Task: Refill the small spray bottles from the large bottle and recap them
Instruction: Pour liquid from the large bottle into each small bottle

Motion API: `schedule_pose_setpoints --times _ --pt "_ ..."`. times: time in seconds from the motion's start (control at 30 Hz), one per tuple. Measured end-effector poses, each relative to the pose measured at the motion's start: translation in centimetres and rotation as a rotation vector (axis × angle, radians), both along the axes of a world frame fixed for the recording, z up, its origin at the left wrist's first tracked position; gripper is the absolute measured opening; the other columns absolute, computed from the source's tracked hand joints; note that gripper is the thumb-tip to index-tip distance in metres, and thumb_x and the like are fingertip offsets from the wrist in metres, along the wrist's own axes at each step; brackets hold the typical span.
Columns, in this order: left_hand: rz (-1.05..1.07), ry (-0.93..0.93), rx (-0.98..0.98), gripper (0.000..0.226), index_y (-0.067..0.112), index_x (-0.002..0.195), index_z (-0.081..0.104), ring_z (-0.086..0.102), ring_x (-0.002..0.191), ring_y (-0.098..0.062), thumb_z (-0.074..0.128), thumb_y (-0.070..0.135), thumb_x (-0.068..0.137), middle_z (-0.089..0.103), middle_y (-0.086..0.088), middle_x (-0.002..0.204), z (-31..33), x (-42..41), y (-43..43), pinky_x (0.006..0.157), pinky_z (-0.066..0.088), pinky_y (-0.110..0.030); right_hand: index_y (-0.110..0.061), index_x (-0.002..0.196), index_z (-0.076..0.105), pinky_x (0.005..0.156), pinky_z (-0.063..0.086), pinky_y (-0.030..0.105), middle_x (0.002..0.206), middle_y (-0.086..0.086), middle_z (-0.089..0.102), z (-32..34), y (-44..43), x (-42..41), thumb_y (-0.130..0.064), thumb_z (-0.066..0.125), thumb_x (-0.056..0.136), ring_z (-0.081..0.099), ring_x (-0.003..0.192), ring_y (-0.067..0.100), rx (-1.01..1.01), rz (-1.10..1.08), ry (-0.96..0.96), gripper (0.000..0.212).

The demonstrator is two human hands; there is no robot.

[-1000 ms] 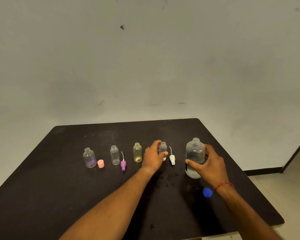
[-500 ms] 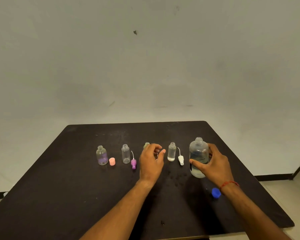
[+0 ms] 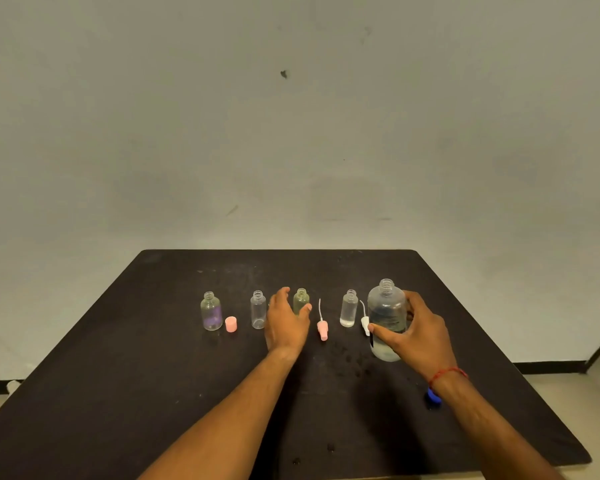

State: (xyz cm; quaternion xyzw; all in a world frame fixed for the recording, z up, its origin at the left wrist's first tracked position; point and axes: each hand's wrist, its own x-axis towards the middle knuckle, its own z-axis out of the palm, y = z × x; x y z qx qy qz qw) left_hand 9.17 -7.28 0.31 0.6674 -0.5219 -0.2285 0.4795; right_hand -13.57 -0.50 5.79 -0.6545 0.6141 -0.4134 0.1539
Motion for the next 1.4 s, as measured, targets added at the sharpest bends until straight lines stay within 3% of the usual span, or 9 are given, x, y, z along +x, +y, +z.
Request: schedule_pose_setpoints --times 0.07,0.2,0.43,0.57,0.73,0.93,1.17,1.4 --pt "-0.016 -0.009 0.023 0.057 0.012 0.142 0.050 0.056 0.129 -0.023 0.073 0.028 0.091 0.057 -0.006 0.141 -0.3 0.0 -0.5 0.104 0.048 -0.034 -0.031 0.124 0.048 0.091 0.054 0.034 0.113 -0.007 0.064 0.0 0.0 0.1 -0.043 0.087 0.064 0.062 0.097 0.014 0.000 0.001 0.000 0.072" --pt "-0.071 -0.017 0.052 0.036 0.017 0.125 0.061 0.066 0.107 -0.021 0.072 0.026 0.092 0.070 -0.002 0.117 -0.8 0.3 -0.9 0.088 0.051 -0.029 -0.033 0.124 0.047 0.093 0.054 0.035 0.113 -0.009 0.063 -0.1 -0.1 0.2 -0.043 0.087 0.065 0.062 0.098 0.013 0.005 0.008 0.008 0.072" --pt "-0.087 0.007 -0.017 0.028 0.025 0.107 0.060 0.062 0.088 -0.008 0.077 0.036 0.087 0.064 0.011 0.098 0.3 0.8 -0.2 0.077 0.051 -0.023 -0.033 0.130 0.048 0.094 0.053 0.035 0.115 -0.011 0.063 0.7 -0.4 0.7 -0.045 0.085 0.066 0.061 0.101 0.012 -0.027 0.054 0.075 0.075" --pt "-0.131 0.017 -0.092 0.033 0.028 0.108 0.058 0.062 0.095 -0.004 0.079 0.039 0.084 0.065 0.012 0.104 1.3 1.0 0.8 0.077 0.052 -0.018 -0.036 0.130 0.049 0.096 0.053 0.036 0.121 -0.010 0.065 1.7 -0.6 1.3 -0.050 0.083 0.066 0.062 0.107 0.012 -0.064 0.086 0.155 0.074" --pt "-0.207 0.032 -0.221 0.035 0.030 0.112 0.064 0.066 0.102 -0.002 0.080 0.038 0.082 0.072 0.014 0.108 2.6 0.9 2.3 0.086 0.059 -0.027 -0.038 0.132 0.047 0.086 0.053 0.030 0.116 -0.008 0.064 3.2 -0.9 2.4 -0.054 0.080 0.067 0.059 0.104 0.013 -0.094 0.100 0.310 0.074" --pt "-0.258 0.035 -0.295 0.035 0.035 0.114 0.066 0.065 0.102 0.005 0.080 0.037 0.082 0.071 0.019 0.107 3.9 1.1 3.8 0.087 0.057 -0.021 -0.042 0.135 0.042 0.081 0.052 0.031 0.112 -0.007 0.059 4.4 -1.0 2.8 -0.056 0.078 0.067 0.053 0.104 0.015 -0.100 0.080 0.465 0.077" --pt "-0.280 0.002 -0.305 0.036 0.034 0.117 0.066 0.064 0.099 0.007 0.080 0.035 0.083 0.069 0.022 0.105 4.9 1.6 4.8 0.079 0.050 -0.006 -0.037 0.142 0.040 0.087 0.052 0.035 0.116 -0.003 0.057 5.3 -0.9 3.0 -0.052 0.077 0.072 0.050 0.110 0.017 -0.103 0.062 0.574 0.080" --pt "-0.297 -0.038 -0.292 0.041 0.032 0.121 0.066 0.063 0.097 0.006 0.080 0.037 0.083 0.068 0.021 0.106 4.9 1.7 5.0 0.078 0.047 -0.002 -0.039 0.143 0.037 0.091 0.050 0.038 0.117 -0.003 0.055 5.8 -0.8 3.1 -0.053 0.071 0.077 0.048 0.111 0.017 -0.081 0.064 0.669 0.076"
